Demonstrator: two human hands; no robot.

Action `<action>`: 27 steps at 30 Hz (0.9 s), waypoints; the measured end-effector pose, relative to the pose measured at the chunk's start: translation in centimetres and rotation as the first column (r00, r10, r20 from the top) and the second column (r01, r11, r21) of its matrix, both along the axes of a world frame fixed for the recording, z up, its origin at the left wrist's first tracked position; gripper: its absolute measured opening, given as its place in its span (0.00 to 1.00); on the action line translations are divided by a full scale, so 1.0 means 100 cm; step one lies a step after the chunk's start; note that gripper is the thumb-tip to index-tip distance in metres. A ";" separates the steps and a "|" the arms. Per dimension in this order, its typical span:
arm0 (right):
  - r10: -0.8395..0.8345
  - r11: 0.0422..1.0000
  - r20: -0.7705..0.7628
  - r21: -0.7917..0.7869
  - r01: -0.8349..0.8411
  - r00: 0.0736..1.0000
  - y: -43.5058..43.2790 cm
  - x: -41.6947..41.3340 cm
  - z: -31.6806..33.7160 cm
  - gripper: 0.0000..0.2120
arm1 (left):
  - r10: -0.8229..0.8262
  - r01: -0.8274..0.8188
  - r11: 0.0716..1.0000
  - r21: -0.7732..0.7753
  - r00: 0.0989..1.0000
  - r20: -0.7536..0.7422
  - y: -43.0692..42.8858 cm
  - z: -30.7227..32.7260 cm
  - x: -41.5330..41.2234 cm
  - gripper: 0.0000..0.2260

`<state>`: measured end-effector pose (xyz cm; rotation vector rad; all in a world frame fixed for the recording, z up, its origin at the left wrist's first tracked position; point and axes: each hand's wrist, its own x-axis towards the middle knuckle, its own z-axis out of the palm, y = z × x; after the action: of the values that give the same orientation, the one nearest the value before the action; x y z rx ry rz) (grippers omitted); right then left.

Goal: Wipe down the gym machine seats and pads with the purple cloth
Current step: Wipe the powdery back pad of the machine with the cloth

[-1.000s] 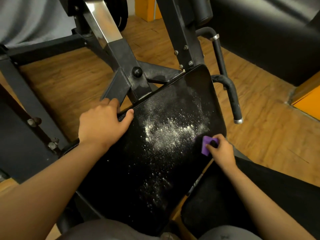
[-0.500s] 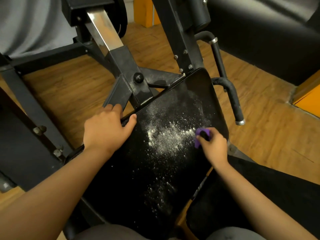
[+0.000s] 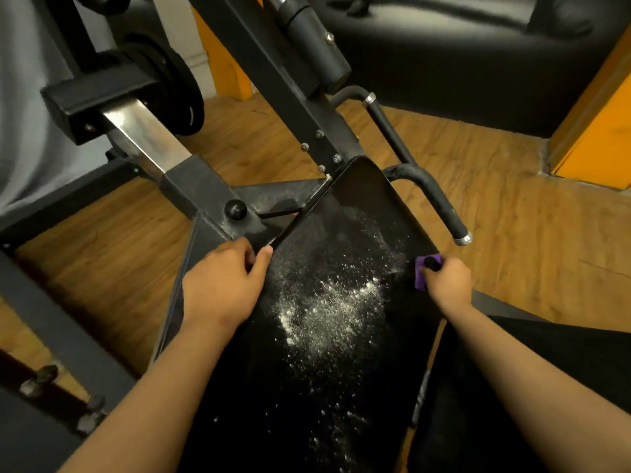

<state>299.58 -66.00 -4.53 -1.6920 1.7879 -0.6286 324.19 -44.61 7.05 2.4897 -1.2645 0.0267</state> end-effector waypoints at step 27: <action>0.328 0.938 0.064 -0.143 -0.317 0.942 0.040 0.049 0.060 0.05 | -0.007 0.018 0.996 -0.091 0.994 0.113 0.000 -0.004 -0.004 0.21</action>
<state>304.51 -61.99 1.47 -1.9602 1.3904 -0.6719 323.77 -44.60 6.67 2.4307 -1.2927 0.2203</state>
